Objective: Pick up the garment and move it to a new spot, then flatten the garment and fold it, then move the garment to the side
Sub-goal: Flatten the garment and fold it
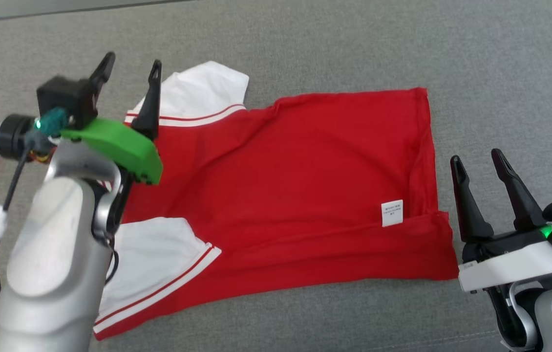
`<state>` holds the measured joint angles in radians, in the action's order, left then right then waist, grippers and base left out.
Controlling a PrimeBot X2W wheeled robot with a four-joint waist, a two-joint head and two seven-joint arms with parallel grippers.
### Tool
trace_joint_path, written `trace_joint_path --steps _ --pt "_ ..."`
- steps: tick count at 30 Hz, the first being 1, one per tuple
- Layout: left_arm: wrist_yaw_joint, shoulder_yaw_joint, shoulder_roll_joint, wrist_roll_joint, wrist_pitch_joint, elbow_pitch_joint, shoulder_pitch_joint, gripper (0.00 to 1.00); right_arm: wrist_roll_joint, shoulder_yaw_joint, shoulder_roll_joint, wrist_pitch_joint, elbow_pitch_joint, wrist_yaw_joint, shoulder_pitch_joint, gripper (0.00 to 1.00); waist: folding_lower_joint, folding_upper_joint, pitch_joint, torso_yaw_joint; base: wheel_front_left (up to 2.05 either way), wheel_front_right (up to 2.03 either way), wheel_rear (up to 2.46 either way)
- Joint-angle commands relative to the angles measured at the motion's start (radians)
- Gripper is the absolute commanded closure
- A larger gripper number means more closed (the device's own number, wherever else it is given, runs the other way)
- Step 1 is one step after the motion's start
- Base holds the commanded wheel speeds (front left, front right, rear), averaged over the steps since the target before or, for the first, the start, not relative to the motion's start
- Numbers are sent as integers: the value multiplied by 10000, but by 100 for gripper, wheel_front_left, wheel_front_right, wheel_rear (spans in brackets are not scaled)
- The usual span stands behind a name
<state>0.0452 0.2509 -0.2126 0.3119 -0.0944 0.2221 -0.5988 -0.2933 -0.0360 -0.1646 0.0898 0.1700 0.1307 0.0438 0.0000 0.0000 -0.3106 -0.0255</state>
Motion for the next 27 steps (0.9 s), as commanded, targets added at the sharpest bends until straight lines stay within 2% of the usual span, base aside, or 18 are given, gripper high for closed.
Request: trace_joint_path --steps 1,7,13,14,15,21,27 --pt "137 -3 -32 105 -70 583 -711 0 -15 -63 -28 93 -52 0 274 0 0 0 -925 -490 0 0 0" --pt "601 365 5 241 -484 3783 -2775 0 -167 -410 -39 322 -493 0 819 0 0 0 -1594 -1054 0 0 0" --pt "767 710 -8 359 -764 6268 -3819 0 -358 -596 -127 567 -1043 0 1254 0 0 0 -1916 -1314 0 0 0" --pt "767 724 2 396 -733 6599 -3947 64 -387 -609 -161 628 -1166 0 1334 0 0 0 -1931 -1332 0 0 0" --pt "772 719 31 445 -718 6844 -4038 100 -447 -608 -202 654 -1268 0 1415 0 0 0 -1946 -1340 0 0 0" --pt "811 863 142 544 -112 7889 -4377 100 -863 -539 -567 774 -2261 -1 2380 0 0 0 -2075 -1165 0 0 0" --pt "832 1095 464 621 601 8238 -4702 100 -1282 -895 -1116 764 -3516 0 3729 0 0 0 -2284 -588 0 0 0"
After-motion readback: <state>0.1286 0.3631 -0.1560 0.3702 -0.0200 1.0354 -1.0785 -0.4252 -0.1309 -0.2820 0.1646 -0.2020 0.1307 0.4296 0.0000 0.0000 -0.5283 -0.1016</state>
